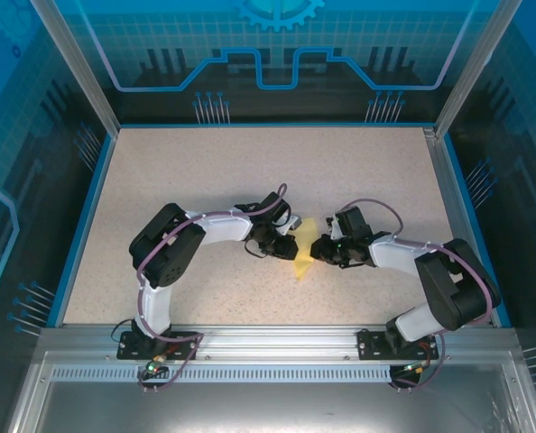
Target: Fold a paper plane with a square sheet of paper (pick it up from the middle)
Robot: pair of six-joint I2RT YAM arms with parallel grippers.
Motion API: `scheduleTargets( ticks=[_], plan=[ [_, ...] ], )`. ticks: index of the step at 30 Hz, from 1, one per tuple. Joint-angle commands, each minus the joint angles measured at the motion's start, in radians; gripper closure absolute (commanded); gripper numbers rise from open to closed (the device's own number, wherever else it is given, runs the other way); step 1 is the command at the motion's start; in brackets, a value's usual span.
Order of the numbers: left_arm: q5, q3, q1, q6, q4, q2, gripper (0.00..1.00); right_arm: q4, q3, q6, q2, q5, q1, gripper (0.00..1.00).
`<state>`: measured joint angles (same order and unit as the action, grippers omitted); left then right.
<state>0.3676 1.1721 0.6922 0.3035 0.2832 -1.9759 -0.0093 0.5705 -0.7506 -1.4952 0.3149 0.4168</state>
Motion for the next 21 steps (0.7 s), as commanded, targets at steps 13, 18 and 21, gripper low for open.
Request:
scheduleTargets(
  ticks=[13,18,21],
  plan=[
    [-0.215,-0.017,0.008,-0.064,0.095,-0.072,0.84,-0.095,0.065,0.067,-0.091,-0.088,-0.016,0.86],
    [-0.283,-0.013,0.019,-0.083,0.114,-0.08,0.84,-0.133,0.082,0.069,-0.09,-0.119,-0.018,0.86],
    [-0.342,-0.018,0.032,-0.098,0.114,-0.081,0.85,-0.155,0.089,0.069,-0.08,-0.144,-0.024,0.86]
  ],
)
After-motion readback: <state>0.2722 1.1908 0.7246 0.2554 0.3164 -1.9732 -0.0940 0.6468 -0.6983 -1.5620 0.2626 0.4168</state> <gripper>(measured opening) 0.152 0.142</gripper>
